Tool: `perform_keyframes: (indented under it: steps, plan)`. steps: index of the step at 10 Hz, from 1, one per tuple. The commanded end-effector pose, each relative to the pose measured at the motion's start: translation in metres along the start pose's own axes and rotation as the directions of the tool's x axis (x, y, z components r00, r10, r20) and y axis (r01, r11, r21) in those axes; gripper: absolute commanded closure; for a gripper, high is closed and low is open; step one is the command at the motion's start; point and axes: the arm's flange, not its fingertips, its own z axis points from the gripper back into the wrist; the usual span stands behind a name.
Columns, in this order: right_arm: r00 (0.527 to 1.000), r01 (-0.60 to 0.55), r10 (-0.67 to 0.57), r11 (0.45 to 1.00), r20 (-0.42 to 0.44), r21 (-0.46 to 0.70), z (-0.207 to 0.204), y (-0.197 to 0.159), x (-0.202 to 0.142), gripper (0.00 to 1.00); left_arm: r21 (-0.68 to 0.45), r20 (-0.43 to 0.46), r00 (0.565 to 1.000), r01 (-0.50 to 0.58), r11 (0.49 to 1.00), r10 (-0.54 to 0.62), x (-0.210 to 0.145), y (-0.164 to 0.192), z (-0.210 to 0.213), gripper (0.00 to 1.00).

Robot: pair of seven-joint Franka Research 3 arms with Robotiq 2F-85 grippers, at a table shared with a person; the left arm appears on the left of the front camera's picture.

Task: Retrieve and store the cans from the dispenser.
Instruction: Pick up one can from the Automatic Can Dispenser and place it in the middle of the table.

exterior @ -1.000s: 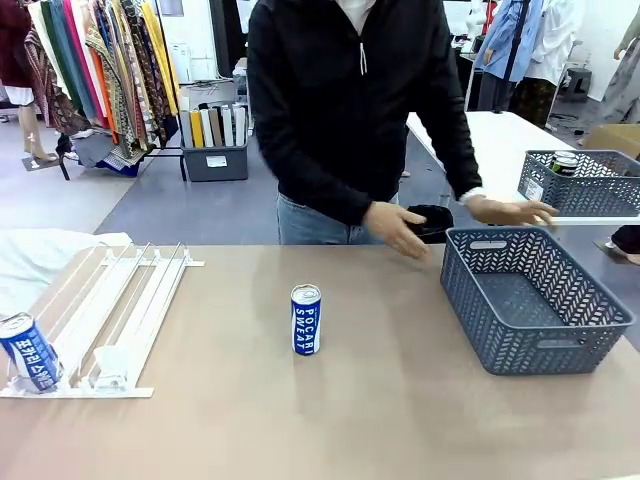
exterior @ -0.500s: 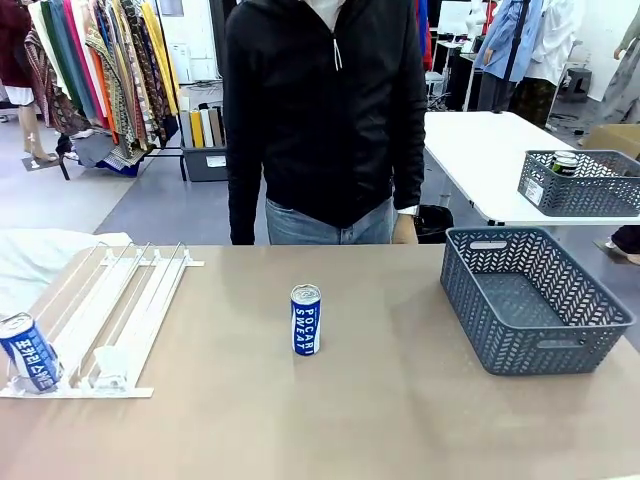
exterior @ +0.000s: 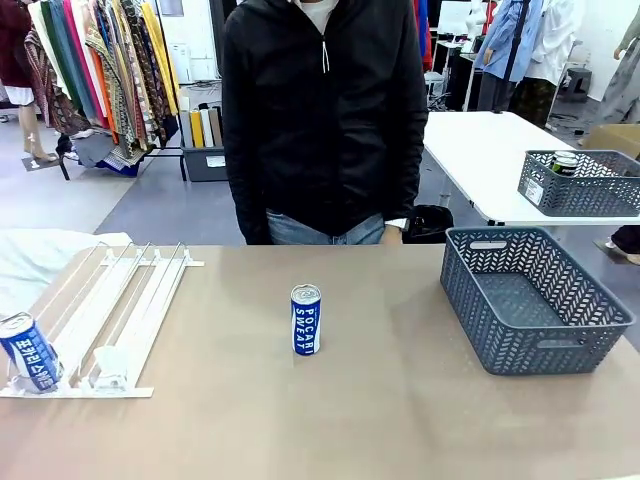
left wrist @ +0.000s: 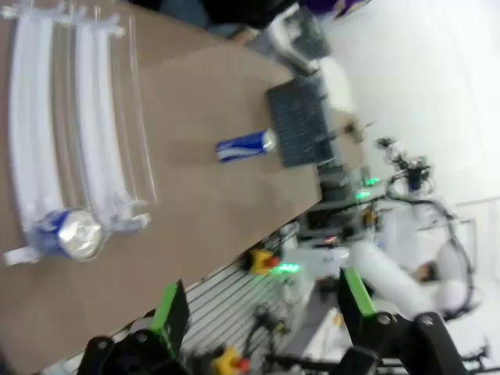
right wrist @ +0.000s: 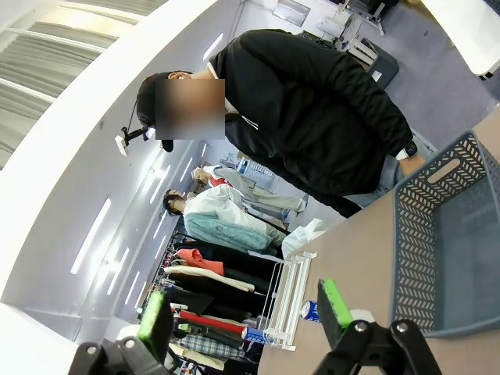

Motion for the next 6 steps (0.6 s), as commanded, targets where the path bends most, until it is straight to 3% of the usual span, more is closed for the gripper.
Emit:
perform_keyframes:
  steps: [1,2,3,4,5,6]
  plan:
    - [1.0,-0.005,0.005,1.0,0.021,0.028,-0.002,0.003,0.003,0.0,0.33,-0.212,0.977,0.086,0.94,-0.015,0.001,-0.021,-0.025,0.0]
    - [1.0,-0.005,0.005,1.0,0.021,0.028,-0.002,0.003,0.003,0.0,0.583,-0.283,0.959,0.149,0.799,0.028,0.005,-0.025,-0.05,0.0]
    - [1.0,-0.005,0.005,1.0,0.021,0.028,-0.002,0.003,0.003,0.0,0.766,-0.287,0.955,0.184,0.616,0.07,0.012,-0.029,-0.075,0.0]
    - [1.0,-0.005,0.005,1.0,0.021,0.028,-0.002,0.003,0.003,0.0,0.833,-0.269,0.962,0.212,0.512,0.039,0.019,-0.032,-0.09,0.0]
    - [1.0,-0.005,0.005,1.0,0.021,0.028,-0.002,0.003,0.003,0.0,0.854,-0.258,0.966,0.219,0.472,0.018,0.022,-0.033,-0.102,0.0]
    - [1.0,-0.005,0.005,1.0,0.021,0.028,-0.002,0.003,0.003,0.0,0.895,-0.219,0.976,0.198,0.4,0.009,0.024,-0.031,-0.107,0.0]
